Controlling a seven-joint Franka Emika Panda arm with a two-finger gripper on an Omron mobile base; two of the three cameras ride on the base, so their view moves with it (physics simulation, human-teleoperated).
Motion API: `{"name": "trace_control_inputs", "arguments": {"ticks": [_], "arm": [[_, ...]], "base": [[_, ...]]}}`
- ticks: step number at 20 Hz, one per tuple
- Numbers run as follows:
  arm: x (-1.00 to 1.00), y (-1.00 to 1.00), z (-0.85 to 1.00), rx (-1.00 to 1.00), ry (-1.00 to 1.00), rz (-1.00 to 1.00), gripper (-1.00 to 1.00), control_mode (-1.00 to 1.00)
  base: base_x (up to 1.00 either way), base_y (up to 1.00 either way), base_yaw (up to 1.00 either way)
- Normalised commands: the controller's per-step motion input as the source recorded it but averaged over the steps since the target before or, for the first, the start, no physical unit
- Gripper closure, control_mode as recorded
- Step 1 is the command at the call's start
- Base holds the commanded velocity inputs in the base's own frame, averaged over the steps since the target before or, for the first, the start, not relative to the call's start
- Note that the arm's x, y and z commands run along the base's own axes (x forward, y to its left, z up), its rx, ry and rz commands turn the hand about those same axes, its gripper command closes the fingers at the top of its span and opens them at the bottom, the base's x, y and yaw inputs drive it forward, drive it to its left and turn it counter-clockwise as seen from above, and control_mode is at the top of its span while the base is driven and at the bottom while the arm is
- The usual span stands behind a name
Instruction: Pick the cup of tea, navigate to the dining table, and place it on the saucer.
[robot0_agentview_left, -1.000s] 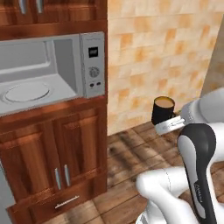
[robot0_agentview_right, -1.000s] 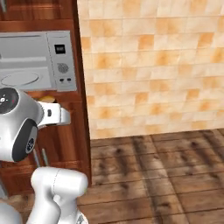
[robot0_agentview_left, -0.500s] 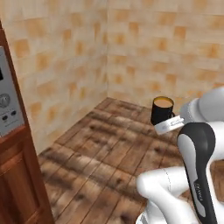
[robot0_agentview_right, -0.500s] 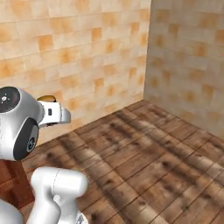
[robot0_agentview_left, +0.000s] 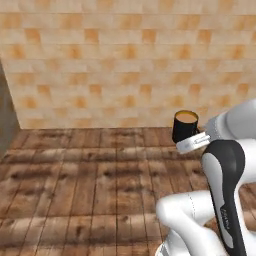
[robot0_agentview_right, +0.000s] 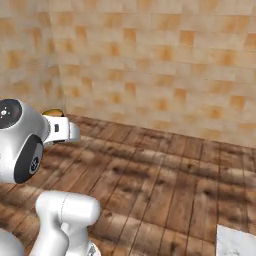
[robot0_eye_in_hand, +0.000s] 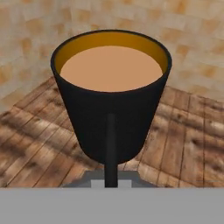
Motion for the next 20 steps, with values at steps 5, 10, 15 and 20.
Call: {"name": "trace_control_inputs", "arguments": {"ticks": [5, 10, 15, 20], "arm": [[0.0, 0.0, 0.0, 0.0, 0.0, 0.0, 1.0, 1.0], [0.0, 0.0, 0.0, 0.0, 0.0, 0.0, 1.0, 1.0], [0.0, 0.0, 0.0, 0.0, 0.0, 0.0, 1.0, 1.0], [0.0, 0.0, 0.0, 0.0, 0.0, 0.0, 1.0, 1.0]], "base": [[0.0, 0.14, -0.87], [0.0, 0.28, -0.84], [0.0, 0.71, -0.7], [-0.1, 0.99, -0.59]]}}
